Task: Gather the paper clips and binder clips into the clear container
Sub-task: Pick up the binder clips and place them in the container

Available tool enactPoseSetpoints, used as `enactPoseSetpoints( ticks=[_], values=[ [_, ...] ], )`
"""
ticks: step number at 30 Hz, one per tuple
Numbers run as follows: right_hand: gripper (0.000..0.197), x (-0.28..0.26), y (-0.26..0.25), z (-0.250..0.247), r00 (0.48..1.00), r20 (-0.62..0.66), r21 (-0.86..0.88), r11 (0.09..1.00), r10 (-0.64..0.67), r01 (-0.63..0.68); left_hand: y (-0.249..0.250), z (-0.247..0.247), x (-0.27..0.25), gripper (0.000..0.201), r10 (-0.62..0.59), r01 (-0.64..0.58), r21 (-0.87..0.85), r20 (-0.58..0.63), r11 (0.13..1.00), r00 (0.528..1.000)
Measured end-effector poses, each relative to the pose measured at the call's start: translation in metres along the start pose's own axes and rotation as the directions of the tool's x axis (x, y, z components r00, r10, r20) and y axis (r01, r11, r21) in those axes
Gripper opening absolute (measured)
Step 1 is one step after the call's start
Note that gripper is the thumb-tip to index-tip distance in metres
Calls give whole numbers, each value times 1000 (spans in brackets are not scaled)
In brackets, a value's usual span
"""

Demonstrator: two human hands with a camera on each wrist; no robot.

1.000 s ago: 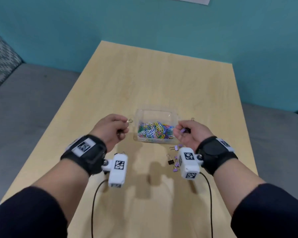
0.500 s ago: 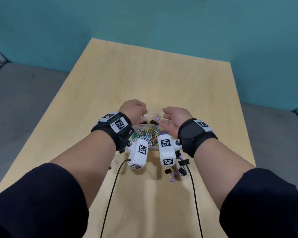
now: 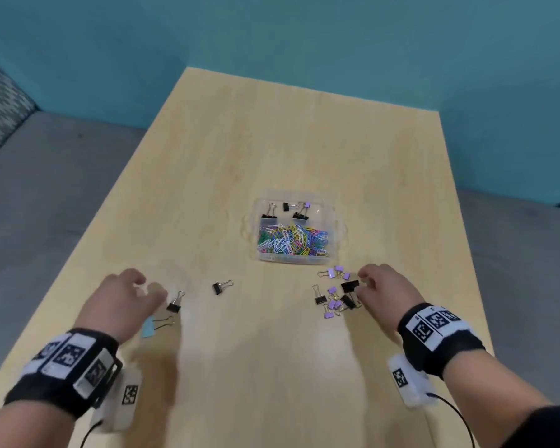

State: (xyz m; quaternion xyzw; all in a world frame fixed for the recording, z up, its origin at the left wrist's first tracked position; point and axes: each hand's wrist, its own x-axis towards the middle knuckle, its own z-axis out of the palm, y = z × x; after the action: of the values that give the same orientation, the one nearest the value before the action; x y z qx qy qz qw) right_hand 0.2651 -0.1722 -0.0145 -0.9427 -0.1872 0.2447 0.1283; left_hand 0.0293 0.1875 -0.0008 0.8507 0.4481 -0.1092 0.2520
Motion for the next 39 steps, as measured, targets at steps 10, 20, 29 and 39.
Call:
enactPoseSetpoints(
  ticks=[10, 20, 29, 39],
  values=[
    [30, 23, -35, 21, 989, -47, -91, 986, 137, -141, -4, 41, -33, 31, 58, -57, 12, -58, 998, 997],
    [10, 5, -14, 7, 901, 67, 869, 419, 429, -264, -9, 43, -37, 29, 116, -118, -25, -49, 993, 992],
    [10, -17, -2, 5, 895, 187, 799, 467, 405, -378, -20, 24, -19, 9, -202, 225, -800, 132, 556, 970],
    [34, -8, -9, 26, 960, 146, -433, 857, -240, 280, 13, 27, -12, 40, 47, -46, 23, -18, 999, 999]
  ],
)
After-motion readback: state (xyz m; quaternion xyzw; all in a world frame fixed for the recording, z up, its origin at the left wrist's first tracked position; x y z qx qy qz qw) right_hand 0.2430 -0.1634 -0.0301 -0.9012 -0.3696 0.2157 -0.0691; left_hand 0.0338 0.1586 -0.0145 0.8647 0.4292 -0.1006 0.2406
